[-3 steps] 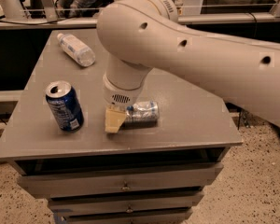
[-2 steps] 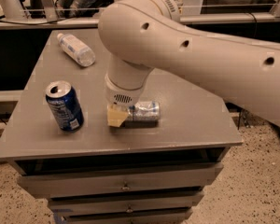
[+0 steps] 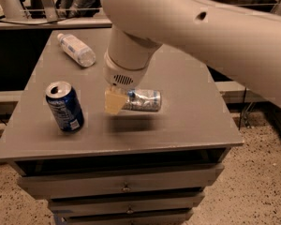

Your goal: Place redbull can upright

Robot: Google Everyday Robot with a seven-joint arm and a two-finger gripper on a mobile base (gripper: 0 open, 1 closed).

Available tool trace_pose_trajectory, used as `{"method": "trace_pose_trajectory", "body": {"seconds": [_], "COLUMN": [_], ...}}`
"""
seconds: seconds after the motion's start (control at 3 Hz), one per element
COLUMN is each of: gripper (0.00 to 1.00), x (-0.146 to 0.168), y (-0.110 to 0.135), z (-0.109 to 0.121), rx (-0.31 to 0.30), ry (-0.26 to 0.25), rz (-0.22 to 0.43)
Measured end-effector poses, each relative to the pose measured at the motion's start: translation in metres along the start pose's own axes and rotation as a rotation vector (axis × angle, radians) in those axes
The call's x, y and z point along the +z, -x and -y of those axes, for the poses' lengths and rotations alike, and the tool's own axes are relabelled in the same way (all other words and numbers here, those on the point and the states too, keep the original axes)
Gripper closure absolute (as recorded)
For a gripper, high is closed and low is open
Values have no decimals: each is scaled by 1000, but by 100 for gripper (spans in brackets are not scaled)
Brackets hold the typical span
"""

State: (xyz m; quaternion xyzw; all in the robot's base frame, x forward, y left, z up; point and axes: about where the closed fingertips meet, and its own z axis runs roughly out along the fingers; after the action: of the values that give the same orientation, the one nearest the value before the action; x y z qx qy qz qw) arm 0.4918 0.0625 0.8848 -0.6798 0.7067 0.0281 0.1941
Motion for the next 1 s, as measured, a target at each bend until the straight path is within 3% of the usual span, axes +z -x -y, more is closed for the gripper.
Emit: {"method": "trace_pose_trajectory", "body": {"seconds": [0.33,0.67,1.0], "gripper": [100,100,100], "x": [-31,-50,-44], "y": [14,21,18], "z": [18,40,55], "rx": [30,95,163], "ry": [-15,-4,14], "rz": [102,295,526]}}
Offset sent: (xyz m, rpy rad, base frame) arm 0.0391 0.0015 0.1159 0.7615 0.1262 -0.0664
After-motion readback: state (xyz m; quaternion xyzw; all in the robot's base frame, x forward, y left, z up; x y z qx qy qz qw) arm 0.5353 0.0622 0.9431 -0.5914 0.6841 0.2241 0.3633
